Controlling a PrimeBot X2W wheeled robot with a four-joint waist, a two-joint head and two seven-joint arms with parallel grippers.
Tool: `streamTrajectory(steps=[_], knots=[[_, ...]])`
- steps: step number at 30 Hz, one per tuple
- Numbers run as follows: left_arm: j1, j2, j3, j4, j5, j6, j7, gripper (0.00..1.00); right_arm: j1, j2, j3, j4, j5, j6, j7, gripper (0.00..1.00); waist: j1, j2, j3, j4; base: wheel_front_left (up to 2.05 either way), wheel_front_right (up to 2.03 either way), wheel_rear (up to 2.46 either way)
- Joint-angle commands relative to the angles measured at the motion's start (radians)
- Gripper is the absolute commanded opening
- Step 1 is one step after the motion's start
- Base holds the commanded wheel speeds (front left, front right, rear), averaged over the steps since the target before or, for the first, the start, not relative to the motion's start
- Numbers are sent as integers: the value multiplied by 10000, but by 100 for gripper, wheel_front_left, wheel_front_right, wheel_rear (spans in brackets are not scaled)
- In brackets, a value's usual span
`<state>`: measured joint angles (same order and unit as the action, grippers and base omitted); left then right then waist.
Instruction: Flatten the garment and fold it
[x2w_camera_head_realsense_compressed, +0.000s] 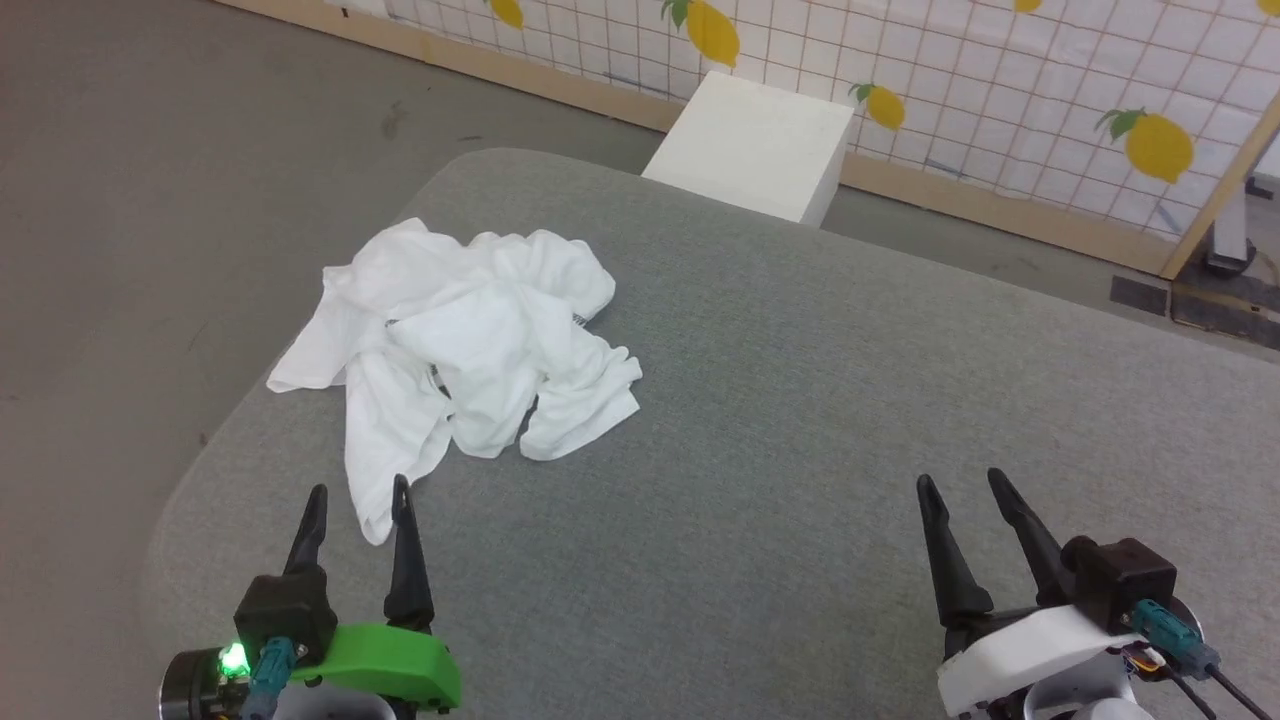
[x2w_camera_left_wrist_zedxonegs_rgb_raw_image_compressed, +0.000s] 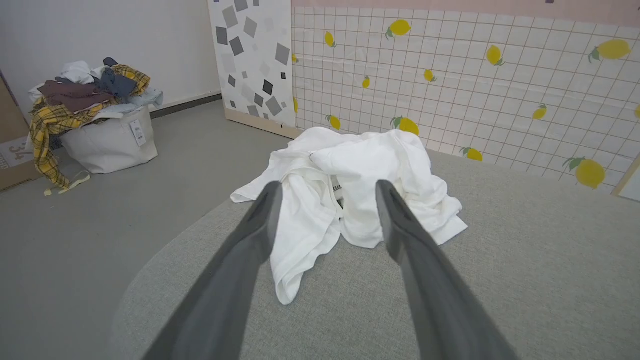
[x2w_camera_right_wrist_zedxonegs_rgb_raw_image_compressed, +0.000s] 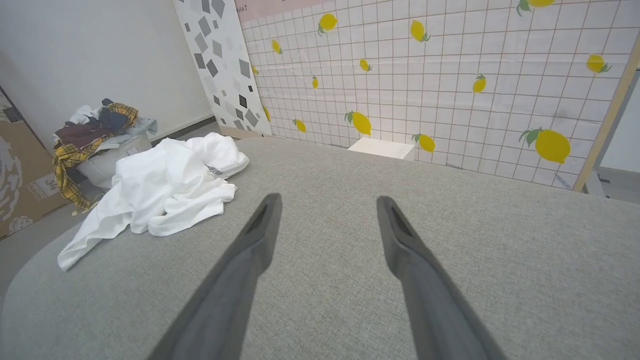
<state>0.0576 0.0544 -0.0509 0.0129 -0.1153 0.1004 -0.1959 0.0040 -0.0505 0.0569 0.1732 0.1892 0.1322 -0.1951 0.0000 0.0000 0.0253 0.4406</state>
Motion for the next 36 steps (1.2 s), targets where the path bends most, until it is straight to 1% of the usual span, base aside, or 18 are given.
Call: streamTrajectory(steps=[1,9,15,28,36], knots=[[133,-33,-48,-8,-139,97,-104,100,141,2,11,45,58,-12,-108,100,0,0,4,107,0,0,0],[200,-35,-87,-5,-239,192,-267,100,166,2,-21,7,-98,-13,-273,100,0,0,19,456,0,0,0],[245,-37,-104,-11,-278,272,-390,100,175,3,-103,-120,-632,-14,-351,100,0,0,36,710,0,0,0],[350,-42,-247,-52,-420,494,-658,100,273,3,-152,-285,-644,-15,-334,100,0,0,127,1252,0,0,0],[361,-42,-284,3,-453,481,-659,100,272,3,-194,-315,-624,-15,-306,100,0,0,109,1203,0,0,0]])
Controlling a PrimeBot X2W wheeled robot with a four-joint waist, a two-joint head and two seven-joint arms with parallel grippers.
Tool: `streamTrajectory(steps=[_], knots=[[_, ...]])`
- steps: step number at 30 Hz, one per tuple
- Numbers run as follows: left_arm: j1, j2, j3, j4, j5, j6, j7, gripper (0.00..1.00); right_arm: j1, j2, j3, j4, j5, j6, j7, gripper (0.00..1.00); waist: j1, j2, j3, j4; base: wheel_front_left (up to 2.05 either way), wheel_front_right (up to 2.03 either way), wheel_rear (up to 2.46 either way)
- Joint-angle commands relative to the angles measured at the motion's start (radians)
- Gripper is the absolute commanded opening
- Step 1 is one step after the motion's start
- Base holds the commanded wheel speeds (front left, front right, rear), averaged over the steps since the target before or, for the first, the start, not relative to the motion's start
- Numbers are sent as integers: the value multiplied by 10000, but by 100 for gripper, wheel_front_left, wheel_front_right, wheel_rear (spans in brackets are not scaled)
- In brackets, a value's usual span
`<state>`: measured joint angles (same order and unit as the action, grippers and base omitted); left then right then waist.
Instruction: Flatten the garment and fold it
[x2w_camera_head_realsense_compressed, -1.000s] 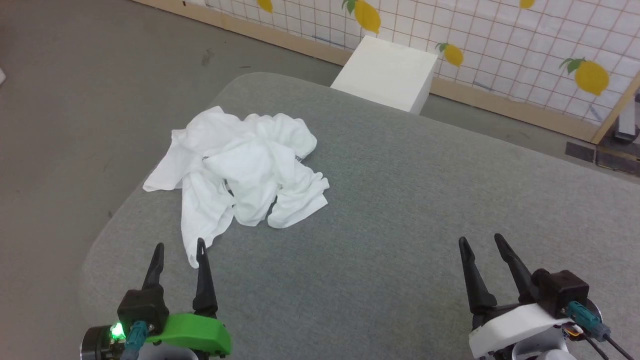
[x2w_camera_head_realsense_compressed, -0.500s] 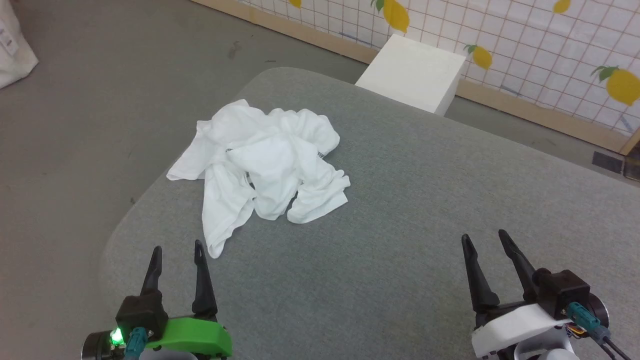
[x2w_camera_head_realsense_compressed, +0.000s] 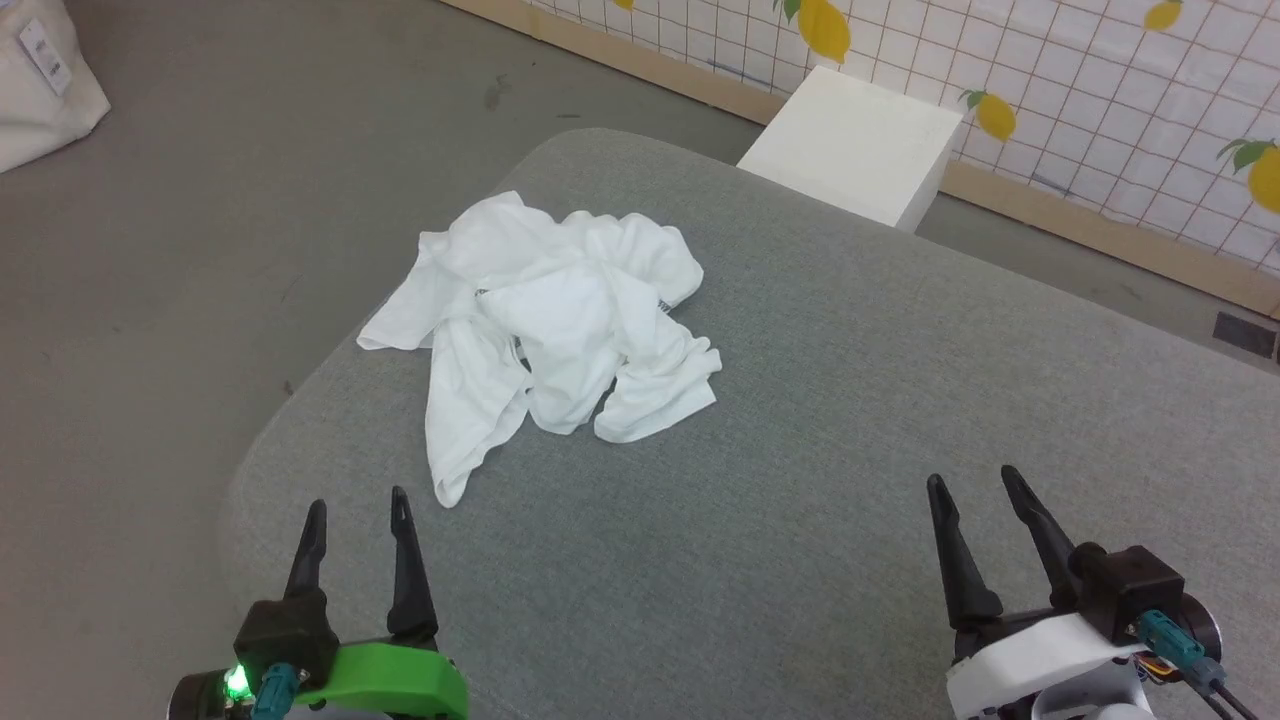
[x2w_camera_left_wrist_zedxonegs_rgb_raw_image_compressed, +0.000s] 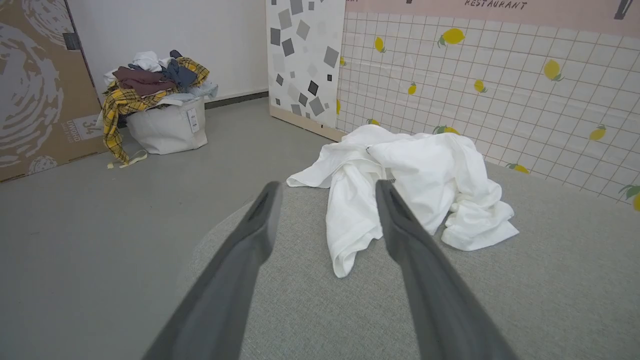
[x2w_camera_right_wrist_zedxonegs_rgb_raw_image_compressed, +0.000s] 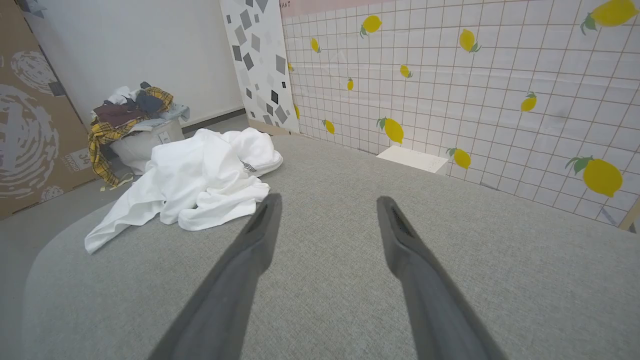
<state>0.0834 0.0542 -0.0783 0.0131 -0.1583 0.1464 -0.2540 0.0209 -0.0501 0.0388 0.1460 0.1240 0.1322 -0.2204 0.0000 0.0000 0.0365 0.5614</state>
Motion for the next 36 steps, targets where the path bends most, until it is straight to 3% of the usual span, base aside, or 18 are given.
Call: streamTrajectory(steps=[1,6,12,15,19,25,29,36], knots=[[102,-40,-9,8,-27,18,-78,100,104,-1,-15,-49,30,-15,-51,100,0,0,-4,-14,0,0,0],[-95,-40,29,-1,-364,-101,-78,100,94,-1,-2,-114,53,-15,0,100,0,0,28,-82,0,0,0],[-1904,216,446,683,-1374,-1104,20,100,-147,-1,-3,-422,-126,-15,217,100,0,0,521,-342,0,0,0],[-3602,616,714,1459,-2045,-1690,607,100,-441,-1,-29,-680,-352,-15,438,100,0,0,1091,-716,0,0,0],[-5580,1025,1026,2824,-3012,-2126,1987,100,-742,-1,-115,-1059,-646,-15,713,100,0,0,1916,-1316,0,0,0],[-7534,1500,1439,4679,-4440,-2228,4750,100,-1043,-1,-453,-1637,-1009,-15,1023,100,0,0,3205,-2213,0,0,0],[-8107,1626,1356,5659,-4810,-1999,6308,100,-1146,-1,-706,-1925,-1150,-15,1114,100,0,0,3848,-2565,0,0,0],[-7929,1367,789,6880,-4652,-1626,7422,100,-1253,-1,-843,-2168,-1303,-15,1154,100,0,0,4364,-2769,0,0,0]])
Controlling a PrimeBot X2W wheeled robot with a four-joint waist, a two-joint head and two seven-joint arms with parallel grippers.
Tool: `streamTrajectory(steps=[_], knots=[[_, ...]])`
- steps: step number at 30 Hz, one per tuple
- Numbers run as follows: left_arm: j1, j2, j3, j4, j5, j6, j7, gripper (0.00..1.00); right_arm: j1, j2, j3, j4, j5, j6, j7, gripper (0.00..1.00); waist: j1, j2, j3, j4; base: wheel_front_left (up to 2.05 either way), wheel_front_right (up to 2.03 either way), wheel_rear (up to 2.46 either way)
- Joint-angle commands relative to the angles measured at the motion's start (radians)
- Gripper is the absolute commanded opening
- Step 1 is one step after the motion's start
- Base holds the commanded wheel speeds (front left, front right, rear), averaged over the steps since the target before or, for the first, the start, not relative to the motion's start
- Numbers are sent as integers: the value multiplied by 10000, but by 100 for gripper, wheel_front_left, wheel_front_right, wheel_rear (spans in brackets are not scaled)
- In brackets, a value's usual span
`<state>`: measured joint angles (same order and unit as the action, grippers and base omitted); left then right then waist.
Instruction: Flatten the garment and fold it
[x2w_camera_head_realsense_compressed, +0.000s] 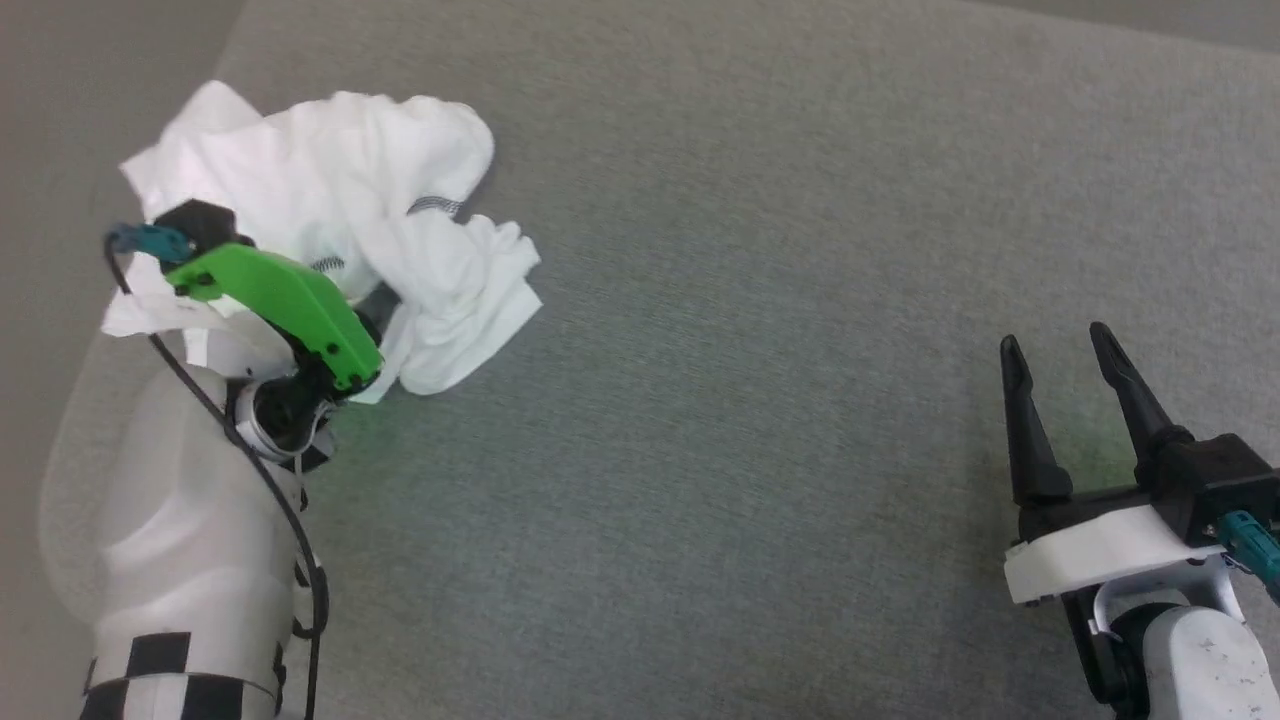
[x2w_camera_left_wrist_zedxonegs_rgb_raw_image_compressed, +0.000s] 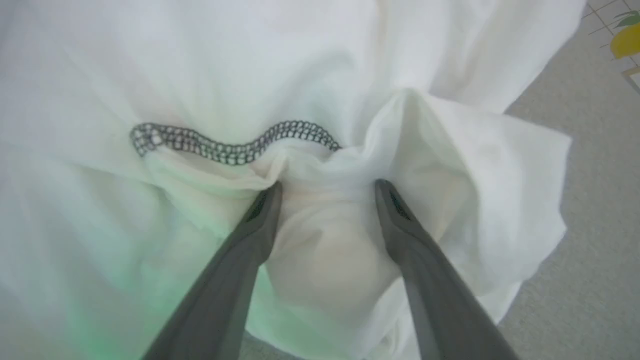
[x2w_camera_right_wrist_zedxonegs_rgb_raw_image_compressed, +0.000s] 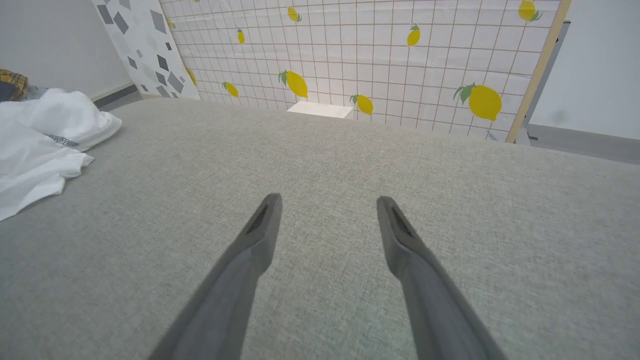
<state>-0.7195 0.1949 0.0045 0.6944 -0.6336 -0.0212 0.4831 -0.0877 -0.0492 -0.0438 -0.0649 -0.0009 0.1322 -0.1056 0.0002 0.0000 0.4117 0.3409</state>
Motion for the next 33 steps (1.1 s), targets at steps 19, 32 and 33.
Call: streamTrajectory(steps=[19,32,33], knots=[[-1048,619,170,-511,752,-484,-4399,0,129,-10,397,1008,719,-15,-536,100,-2,0,-1154,-446,0,0,0],[-3917,34,-1014,-3076,-368,-1052,-3307,0,176,-10,551,2358,1704,-15,-1310,100,-2,0,-2752,-2185,0,0,0],[-4029,-63,-1097,-3198,-460,-1057,-3236,0,179,-10,521,2410,1734,-15,-1342,100,-2,0,-2779,-2302,0,0,0]])
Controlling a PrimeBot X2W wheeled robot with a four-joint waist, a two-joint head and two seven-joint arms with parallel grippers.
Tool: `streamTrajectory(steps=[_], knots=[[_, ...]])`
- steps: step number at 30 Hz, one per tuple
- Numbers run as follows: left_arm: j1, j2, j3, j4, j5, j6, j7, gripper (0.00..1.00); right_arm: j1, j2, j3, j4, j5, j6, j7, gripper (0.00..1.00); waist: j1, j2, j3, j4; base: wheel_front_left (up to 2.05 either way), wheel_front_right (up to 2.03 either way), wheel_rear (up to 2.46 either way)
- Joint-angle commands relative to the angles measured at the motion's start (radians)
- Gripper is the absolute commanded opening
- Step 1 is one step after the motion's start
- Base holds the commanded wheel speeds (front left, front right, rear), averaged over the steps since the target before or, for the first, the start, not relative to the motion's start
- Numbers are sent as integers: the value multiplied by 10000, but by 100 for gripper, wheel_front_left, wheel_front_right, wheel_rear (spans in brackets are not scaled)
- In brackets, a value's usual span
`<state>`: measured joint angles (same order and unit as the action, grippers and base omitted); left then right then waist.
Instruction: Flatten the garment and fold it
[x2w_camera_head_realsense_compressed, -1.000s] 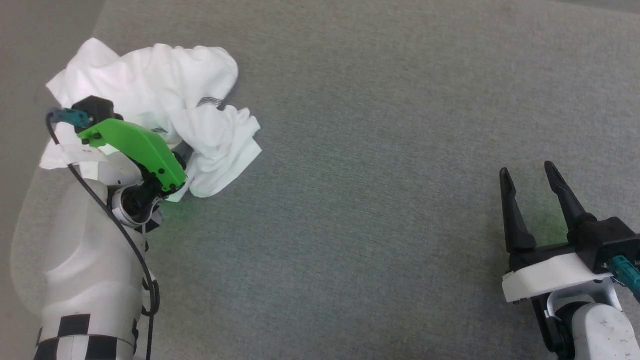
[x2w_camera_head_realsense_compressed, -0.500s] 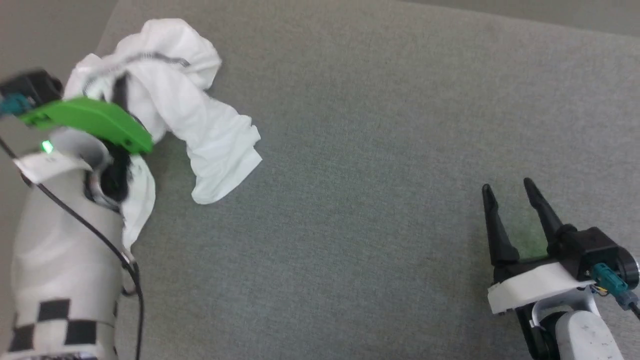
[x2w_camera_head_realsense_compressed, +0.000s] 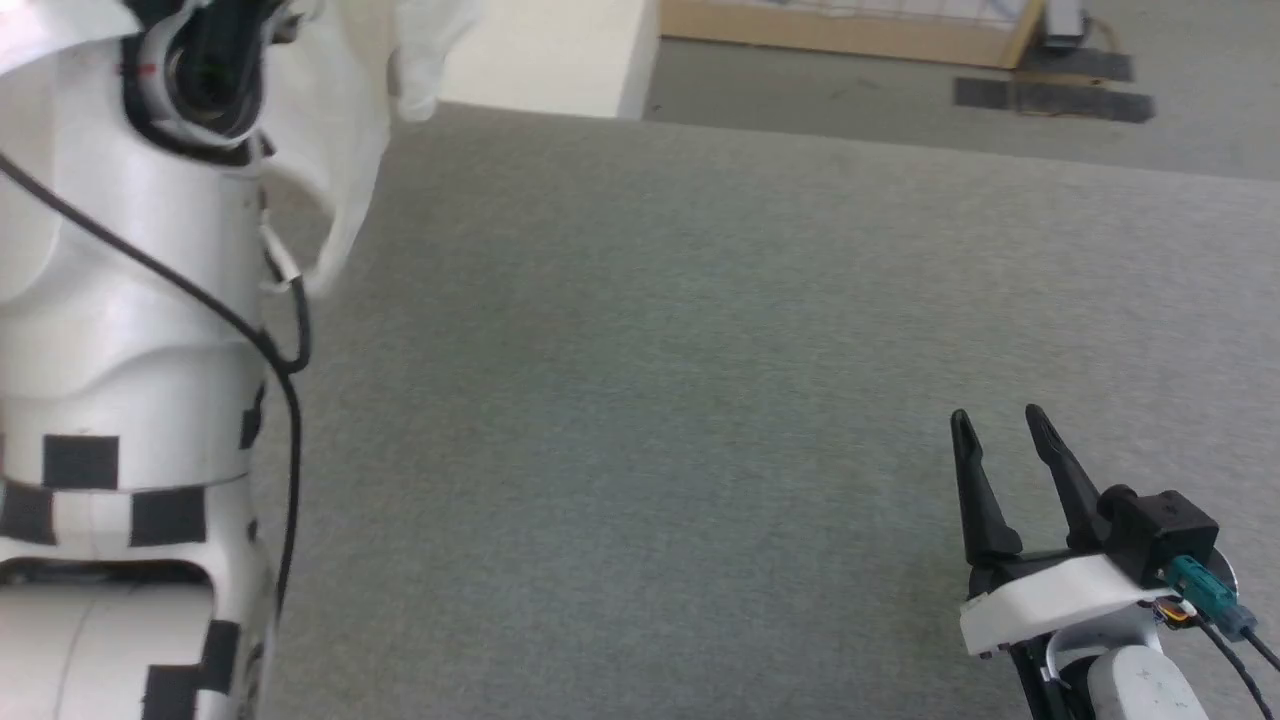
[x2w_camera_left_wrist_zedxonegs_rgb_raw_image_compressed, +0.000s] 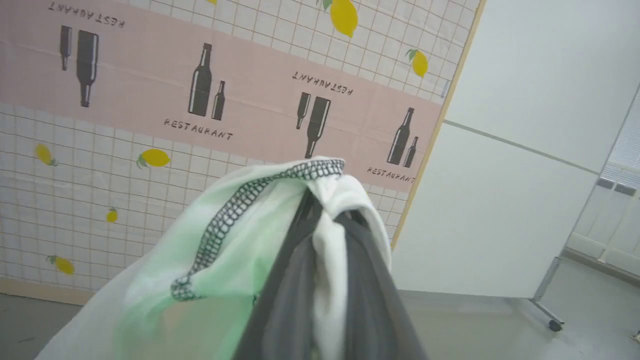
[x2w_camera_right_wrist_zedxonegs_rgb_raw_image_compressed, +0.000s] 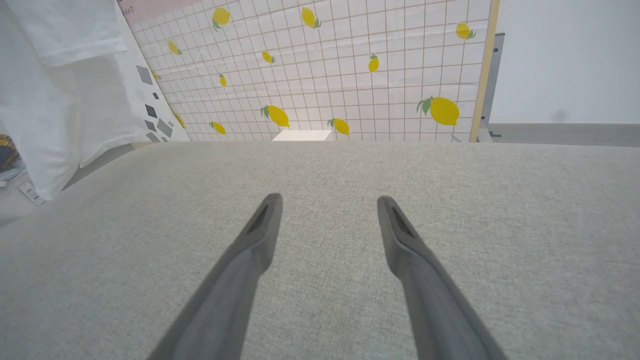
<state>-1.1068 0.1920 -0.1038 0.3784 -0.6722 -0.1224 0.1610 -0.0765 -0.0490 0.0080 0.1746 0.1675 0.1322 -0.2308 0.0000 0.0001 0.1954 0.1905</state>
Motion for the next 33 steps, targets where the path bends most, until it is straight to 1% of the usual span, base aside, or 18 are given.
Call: streamTrajectory(steps=[1,5,8,11,17,21,24,27,28,29,31,33], knots=[[-264,-207,-38,-158,-283,-49,46,0,61,-12,-4,84,91,-15,-124,100,0,-1,-672,-969,0,0,0],[-410,-727,-238,-521,-955,-58,496,0,75,-12,-26,282,227,-15,-215,100,0,-1,-812,-1510,0,0,0],[-106,-865,-690,-690,-1019,-61,946,0,111,-12,-97,394,318,-15,-257,100,0,-1,-871,-1792,0,0,0],[576,-945,-1235,-741,-921,-48,1348,0,183,-12,-170,455,363,-15,-283,100,0,-1,-910,-1971,0,0,0],[2710,-1050,-2508,-567,-561,19,1967,0,299,-12,-274,473,362,-15,-302,100,0,-1,-907,-2106,0,0,0],[4418,-1039,-3481,-112,-319,108,2551,0,322,-12,-316,430,357,-15,-306,100,0,-1,-858,-2122,0,0,0],[5508,-979,-4256,356,-23,235,3063,0,327,-12,-320,432,375,-15,-307,100,0,-1,-819,-2060,0,0,0],[6283,-1005,-4663,709,10,394,3399,0,312,-12,-279,432,410,-15,-308,100,0,-1,-783,-1966,0,0,0],[6488,-1022,-4732,802,-43,443,3502,53,304,-12,-271,429,425,-15,-308,100,0,-1,-770,-1923,0,0,0],[6617,-1044,-4717,840,-133,485,3523,100,298,-12,-266,431,433,-15,-308,100,0,-1,-767,-1888,0,0,0],[6800,-1097,-4600,788,-387,557,3520,100,291,-12,-246,441,454,-15,-308,100,0,-1,-790,-1822,0,0,0],[6905,-1162,-4268,490,-852,613,3437,100,305,-12,-248,450,457,-15,-309,100,0,-1,-842,-1746,0,0,0]])
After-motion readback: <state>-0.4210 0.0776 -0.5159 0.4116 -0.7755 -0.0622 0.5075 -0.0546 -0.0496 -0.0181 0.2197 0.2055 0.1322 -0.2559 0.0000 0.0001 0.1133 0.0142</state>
